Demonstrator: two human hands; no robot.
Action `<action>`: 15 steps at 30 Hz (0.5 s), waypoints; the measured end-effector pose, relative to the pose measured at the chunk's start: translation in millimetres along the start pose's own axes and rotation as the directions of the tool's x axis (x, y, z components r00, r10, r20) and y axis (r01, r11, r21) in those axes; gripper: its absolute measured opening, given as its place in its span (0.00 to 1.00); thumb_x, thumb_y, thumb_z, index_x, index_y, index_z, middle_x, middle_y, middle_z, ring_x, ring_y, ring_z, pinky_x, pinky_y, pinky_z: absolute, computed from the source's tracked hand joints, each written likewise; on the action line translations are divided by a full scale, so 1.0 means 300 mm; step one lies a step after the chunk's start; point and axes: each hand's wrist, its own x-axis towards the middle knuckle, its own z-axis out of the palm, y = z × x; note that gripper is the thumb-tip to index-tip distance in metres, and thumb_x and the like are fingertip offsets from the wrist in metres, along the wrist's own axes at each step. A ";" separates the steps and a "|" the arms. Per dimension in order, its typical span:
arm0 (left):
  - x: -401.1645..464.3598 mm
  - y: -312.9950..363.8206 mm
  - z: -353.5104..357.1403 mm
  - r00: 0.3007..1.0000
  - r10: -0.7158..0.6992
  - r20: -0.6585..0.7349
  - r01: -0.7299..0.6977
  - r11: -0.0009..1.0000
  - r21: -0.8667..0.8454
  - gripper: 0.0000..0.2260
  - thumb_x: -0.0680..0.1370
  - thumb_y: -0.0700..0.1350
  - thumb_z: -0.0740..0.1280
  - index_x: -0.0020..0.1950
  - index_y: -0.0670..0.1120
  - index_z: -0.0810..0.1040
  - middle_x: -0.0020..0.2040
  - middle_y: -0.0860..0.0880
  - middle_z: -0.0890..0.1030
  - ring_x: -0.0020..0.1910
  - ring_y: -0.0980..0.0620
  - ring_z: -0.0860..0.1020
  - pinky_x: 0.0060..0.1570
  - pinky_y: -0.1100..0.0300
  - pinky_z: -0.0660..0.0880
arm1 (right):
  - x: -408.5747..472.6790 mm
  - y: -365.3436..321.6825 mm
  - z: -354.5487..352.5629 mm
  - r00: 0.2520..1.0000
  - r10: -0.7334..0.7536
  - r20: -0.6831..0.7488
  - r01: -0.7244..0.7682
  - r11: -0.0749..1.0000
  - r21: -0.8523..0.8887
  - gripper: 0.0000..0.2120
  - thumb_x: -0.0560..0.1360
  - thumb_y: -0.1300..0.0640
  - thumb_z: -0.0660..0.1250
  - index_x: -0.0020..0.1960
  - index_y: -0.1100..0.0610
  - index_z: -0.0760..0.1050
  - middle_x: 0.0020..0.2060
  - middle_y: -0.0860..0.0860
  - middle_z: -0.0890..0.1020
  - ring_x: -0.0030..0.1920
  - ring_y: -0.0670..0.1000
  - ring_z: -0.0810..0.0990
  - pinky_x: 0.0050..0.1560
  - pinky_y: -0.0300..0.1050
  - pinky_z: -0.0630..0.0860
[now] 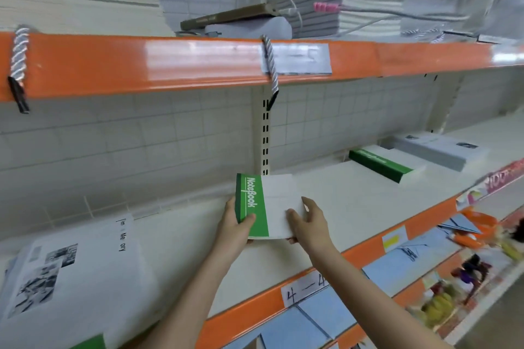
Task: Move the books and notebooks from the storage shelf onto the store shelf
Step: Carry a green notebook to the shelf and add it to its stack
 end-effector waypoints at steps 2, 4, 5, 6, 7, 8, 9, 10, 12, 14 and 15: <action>0.020 0.005 0.080 1.000 0.014 0.014 -0.014 1.000 0.004 0.21 0.79 0.33 0.61 0.71 0.44 0.65 0.59 0.46 0.77 0.44 0.60 0.77 0.29 0.74 0.73 | 0.034 0.012 -0.074 1.000 -0.006 -0.016 0.006 1.000 -0.011 0.18 0.79 0.61 0.62 0.67 0.60 0.66 0.54 0.60 0.78 0.32 0.51 0.78 0.22 0.36 0.73; 0.042 0.008 0.164 0.999 0.028 0.021 -0.028 1.000 0.002 0.21 0.78 0.34 0.62 0.71 0.44 0.66 0.59 0.45 0.78 0.45 0.57 0.78 0.31 0.74 0.74 | 0.071 0.027 -0.152 0.999 -0.010 -0.035 0.009 1.000 -0.021 0.17 0.78 0.60 0.62 0.67 0.61 0.67 0.53 0.59 0.78 0.33 0.51 0.79 0.23 0.38 0.75; 0.054 0.011 0.209 0.999 0.030 0.022 -0.030 1.000 -0.006 0.21 0.78 0.34 0.62 0.71 0.44 0.66 0.59 0.45 0.78 0.47 0.55 0.78 0.33 0.73 0.74 | 0.090 0.034 -0.192 0.999 -0.007 -0.041 0.006 1.000 -0.022 0.17 0.78 0.60 0.62 0.66 0.60 0.67 0.53 0.58 0.78 0.34 0.51 0.79 0.23 0.39 0.75; 0.066 0.012 0.255 0.999 0.027 0.023 -0.027 1.000 -0.015 0.21 0.78 0.34 0.62 0.71 0.44 0.66 0.60 0.45 0.77 0.49 0.53 0.78 0.37 0.71 0.75 | 0.109 0.042 -0.232 0.999 -0.002 -0.045 0.001 1.000 -0.023 0.17 0.78 0.61 0.62 0.66 0.60 0.67 0.53 0.58 0.78 0.34 0.51 0.79 0.23 0.39 0.75; 0.078 0.012 0.303 0.999 0.029 0.025 -0.028 0.999 -0.027 0.22 0.78 0.34 0.62 0.71 0.45 0.66 0.61 0.46 0.77 0.51 0.52 0.78 0.40 0.68 0.75 | 0.129 0.050 -0.273 0.999 0.002 -0.048 -0.004 1.000 -0.028 0.17 0.78 0.61 0.62 0.66 0.60 0.67 0.52 0.58 0.78 0.34 0.51 0.79 0.24 0.39 0.75; 0.089 0.012 0.353 0.999 0.027 0.027 -0.026 0.999 -0.038 0.22 0.78 0.33 0.62 0.71 0.45 0.65 0.61 0.46 0.77 0.52 0.51 0.78 0.43 0.66 0.75 | 0.150 0.059 -0.315 0.999 0.005 -0.052 -0.006 0.999 -0.035 0.17 0.78 0.61 0.62 0.66 0.60 0.67 0.52 0.58 0.78 0.35 0.51 0.79 0.24 0.39 0.76; 0.098 0.013 0.403 0.999 0.023 0.030 -0.022 0.999 -0.047 0.22 0.78 0.33 0.62 0.71 0.46 0.65 0.61 0.47 0.77 0.52 0.52 0.77 0.44 0.65 0.74 | 0.172 0.068 -0.358 0.998 0.007 -0.054 -0.009 0.999 -0.045 0.17 0.78 0.61 0.62 0.66 0.61 0.67 0.52 0.58 0.78 0.35 0.51 0.79 0.24 0.40 0.76; 0.107 0.014 0.451 0.999 0.016 0.032 -0.015 0.999 -0.047 0.22 0.78 0.34 0.62 0.71 0.45 0.65 0.61 0.46 0.77 0.51 0.52 0.78 0.42 0.66 0.75 | 0.194 0.075 -0.402 0.998 0.009 -0.057 -0.012 0.999 -0.051 0.17 0.78 0.61 0.62 0.67 0.61 0.66 0.51 0.57 0.78 0.35 0.50 0.79 0.24 0.40 0.76; 0.120 0.019 0.546 0.999 0.013 0.034 -0.012 0.999 -0.036 0.21 0.79 0.35 0.62 0.71 0.45 0.65 0.59 0.47 0.77 0.48 0.56 0.78 0.37 0.70 0.74 | 0.237 0.085 -0.487 0.998 0.016 -0.056 -0.019 0.998 -0.053 0.19 0.78 0.61 0.62 0.68 0.60 0.65 0.50 0.54 0.76 0.35 0.49 0.78 0.24 0.38 0.76; 0.135 0.025 0.641 0.999 0.014 0.035 -0.013 0.999 -0.037 0.21 0.79 0.35 0.62 0.71 0.45 0.65 0.56 0.49 0.77 0.47 0.58 0.77 0.35 0.70 0.73 | 0.279 0.100 -0.573 0.998 0.015 -0.053 -0.017 0.999 -0.046 0.19 0.78 0.61 0.62 0.69 0.59 0.64 0.48 0.52 0.75 0.35 0.49 0.78 0.24 0.37 0.75; 0.144 0.029 0.688 0.999 0.012 0.033 -0.011 0.999 -0.044 0.21 0.79 0.35 0.62 0.71 0.45 0.65 0.57 0.48 0.77 0.47 0.57 0.77 0.36 0.70 0.72 | 0.299 0.109 -0.615 0.998 0.015 -0.054 -0.017 0.999 -0.041 0.19 0.79 0.61 0.62 0.69 0.59 0.65 0.47 0.51 0.74 0.35 0.49 0.78 0.23 0.37 0.74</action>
